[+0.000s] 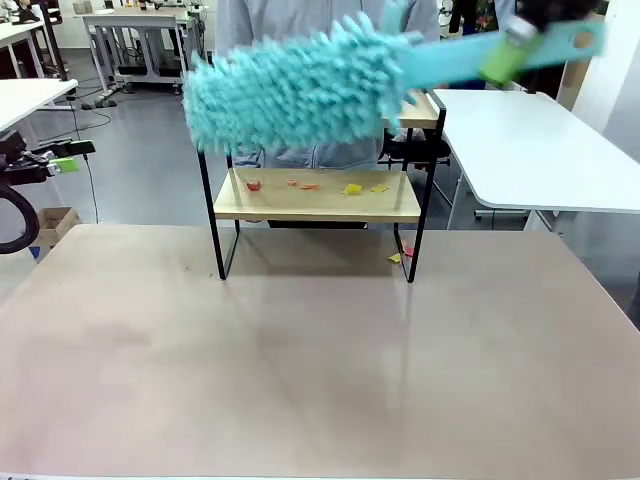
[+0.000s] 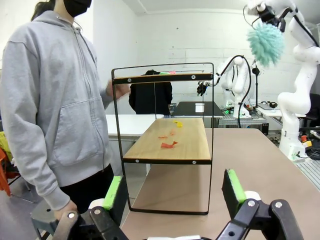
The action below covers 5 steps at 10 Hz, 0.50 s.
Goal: Clean the shelf.
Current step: Clean the specific section of the Shelf indicated by the human with the Duster.
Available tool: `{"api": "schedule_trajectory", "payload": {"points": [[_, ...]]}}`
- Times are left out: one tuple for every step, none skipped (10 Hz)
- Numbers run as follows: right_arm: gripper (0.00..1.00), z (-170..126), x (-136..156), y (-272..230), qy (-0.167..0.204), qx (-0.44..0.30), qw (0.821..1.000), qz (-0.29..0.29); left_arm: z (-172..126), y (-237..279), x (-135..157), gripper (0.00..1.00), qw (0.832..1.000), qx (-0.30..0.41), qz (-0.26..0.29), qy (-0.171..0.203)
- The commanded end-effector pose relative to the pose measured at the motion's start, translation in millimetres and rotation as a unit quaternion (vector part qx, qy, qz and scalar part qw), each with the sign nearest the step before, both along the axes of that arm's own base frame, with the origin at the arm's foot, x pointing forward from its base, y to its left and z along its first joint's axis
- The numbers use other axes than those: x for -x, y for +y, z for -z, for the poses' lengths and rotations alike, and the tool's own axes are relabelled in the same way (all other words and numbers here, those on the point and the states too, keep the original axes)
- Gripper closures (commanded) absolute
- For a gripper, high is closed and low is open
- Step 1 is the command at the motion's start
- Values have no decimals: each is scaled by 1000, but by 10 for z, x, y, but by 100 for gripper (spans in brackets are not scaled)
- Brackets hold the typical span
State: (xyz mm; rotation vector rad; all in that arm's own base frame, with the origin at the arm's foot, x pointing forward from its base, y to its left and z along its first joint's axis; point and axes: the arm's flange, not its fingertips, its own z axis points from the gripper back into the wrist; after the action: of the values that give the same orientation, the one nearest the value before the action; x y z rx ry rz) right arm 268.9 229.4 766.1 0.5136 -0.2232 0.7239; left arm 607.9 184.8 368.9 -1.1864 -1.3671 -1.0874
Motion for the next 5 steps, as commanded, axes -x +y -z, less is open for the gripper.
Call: {"api": "schedule_trajectory", "payload": {"points": [[87,-67,-321,469,-40,-12,995,86,-30,-5,16,0,1000,-3,2,-3],[87,-80,-467,679,-45,-18,993,106,-30,-5,16,0,1000,-3,2,-3],[87,-59,-601,844,-45,-26,991,123,-30,-5,16,0,1000,-3,2,-3],[87,-20,-720,973,-48,-36,988,143,-30,-5,16,0,1000,-3,2,-3],[87,14,-793,1002,-32,-47,987,149,-30,-5,16,0,1000,-3,2,-3]]}}
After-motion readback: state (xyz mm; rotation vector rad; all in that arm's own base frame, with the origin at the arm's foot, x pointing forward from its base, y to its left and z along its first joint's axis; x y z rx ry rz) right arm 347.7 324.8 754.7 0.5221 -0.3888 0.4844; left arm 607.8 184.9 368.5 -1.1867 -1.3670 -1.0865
